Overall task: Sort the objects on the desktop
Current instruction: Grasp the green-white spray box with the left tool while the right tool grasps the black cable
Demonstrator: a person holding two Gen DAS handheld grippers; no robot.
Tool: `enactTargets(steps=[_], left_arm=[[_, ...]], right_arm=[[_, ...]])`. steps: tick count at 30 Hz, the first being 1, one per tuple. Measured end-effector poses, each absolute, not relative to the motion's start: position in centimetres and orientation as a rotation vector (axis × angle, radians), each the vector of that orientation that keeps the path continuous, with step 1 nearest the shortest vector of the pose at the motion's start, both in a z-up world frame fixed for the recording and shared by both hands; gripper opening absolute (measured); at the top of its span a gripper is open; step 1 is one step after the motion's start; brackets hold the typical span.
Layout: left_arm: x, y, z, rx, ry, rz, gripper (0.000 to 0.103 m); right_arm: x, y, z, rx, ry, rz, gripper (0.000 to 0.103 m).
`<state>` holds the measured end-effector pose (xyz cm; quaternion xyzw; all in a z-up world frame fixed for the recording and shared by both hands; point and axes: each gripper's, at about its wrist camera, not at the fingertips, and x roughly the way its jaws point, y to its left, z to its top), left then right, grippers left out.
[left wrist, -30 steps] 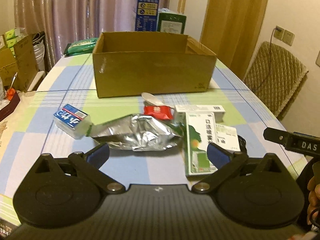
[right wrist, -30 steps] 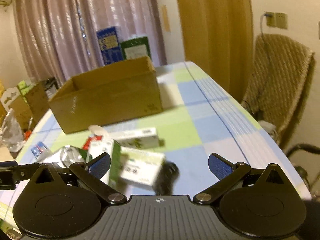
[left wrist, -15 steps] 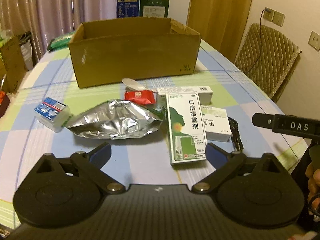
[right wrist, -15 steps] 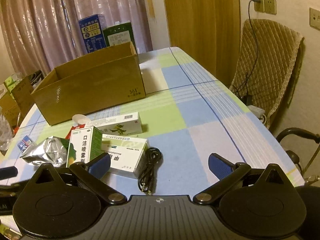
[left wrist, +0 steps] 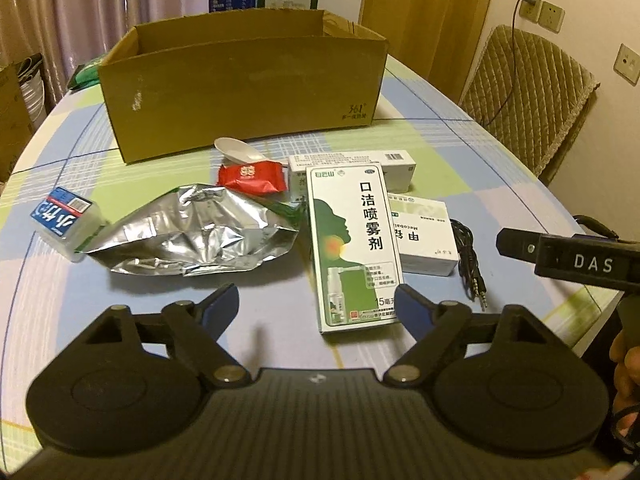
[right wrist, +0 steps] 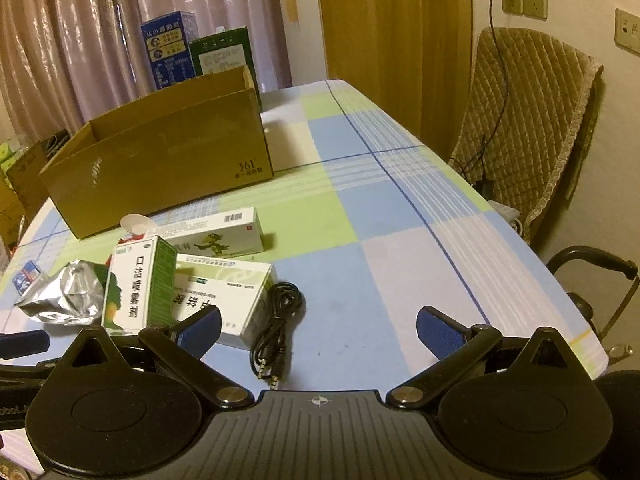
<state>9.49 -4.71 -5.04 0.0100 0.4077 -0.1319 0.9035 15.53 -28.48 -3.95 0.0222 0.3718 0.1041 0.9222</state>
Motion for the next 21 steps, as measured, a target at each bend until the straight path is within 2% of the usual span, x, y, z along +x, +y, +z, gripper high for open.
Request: enactTargets(steps=[7, 11, 12, 13, 19, 21], left_arm=[[10.8, -6.1, -5.8, 0.033, 0.845, -0.319, 0.074], [11.5, -6.9, -6.2, 0.057, 0.844, -0.342, 0.064], [11.7, -7.1, -6.3, 0.068, 0.848, -0.348, 0.054], [11.8, -7.1, -6.3, 0.081, 0.852, -0.345, 0.052], [11.7, -6.3, -6.3, 0.094, 0.848, -0.343, 0.051], [11.5, -6.3, -6.4, 0.109, 0.842, -0.341, 0.051]], right_arm=[[16.1, -28.7, -4.8, 0.046, 0.789, 0.209, 0.100], [16.4, -28.3, -5.4, 0.042, 0.814, 0.227, 0.084], [16.5, -28.1, -5.6, 0.040, 0.818, 0.231, 0.082], [16.6, -28.0, -5.7, 0.041, 0.821, 0.238, 0.079], [17.3, -27.5, -6.8, 0.052, 0.850, 0.263, 0.057], [17.3, -27.0, -7.0, 0.036, 0.846, 0.277, 0.054]])
